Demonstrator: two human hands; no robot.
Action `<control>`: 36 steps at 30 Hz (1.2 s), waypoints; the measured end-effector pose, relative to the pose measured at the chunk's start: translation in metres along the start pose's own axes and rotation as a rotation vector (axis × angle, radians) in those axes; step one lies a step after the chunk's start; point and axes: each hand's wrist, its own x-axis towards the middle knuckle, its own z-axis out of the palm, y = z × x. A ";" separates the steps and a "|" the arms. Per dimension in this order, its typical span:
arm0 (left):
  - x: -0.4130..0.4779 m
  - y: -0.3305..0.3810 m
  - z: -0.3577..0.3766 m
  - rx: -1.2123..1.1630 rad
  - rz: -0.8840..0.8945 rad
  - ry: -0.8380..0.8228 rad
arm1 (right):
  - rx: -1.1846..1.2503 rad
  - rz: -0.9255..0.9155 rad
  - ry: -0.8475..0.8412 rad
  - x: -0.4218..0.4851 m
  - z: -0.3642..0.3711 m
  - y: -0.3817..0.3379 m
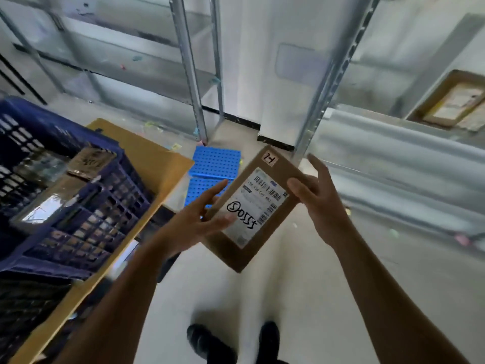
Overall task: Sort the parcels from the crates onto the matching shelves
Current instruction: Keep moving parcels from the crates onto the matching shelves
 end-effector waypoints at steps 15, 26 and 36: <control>0.083 0.025 0.236 0.060 0.133 0.045 | 0.050 0.052 0.128 -0.075 -0.153 0.043; 0.186 0.034 0.233 0.952 0.212 0.147 | 0.013 0.099 0.347 -0.042 -0.249 0.057; 0.322 0.052 0.201 1.124 0.357 0.125 | -0.033 0.147 0.393 0.082 -0.285 0.047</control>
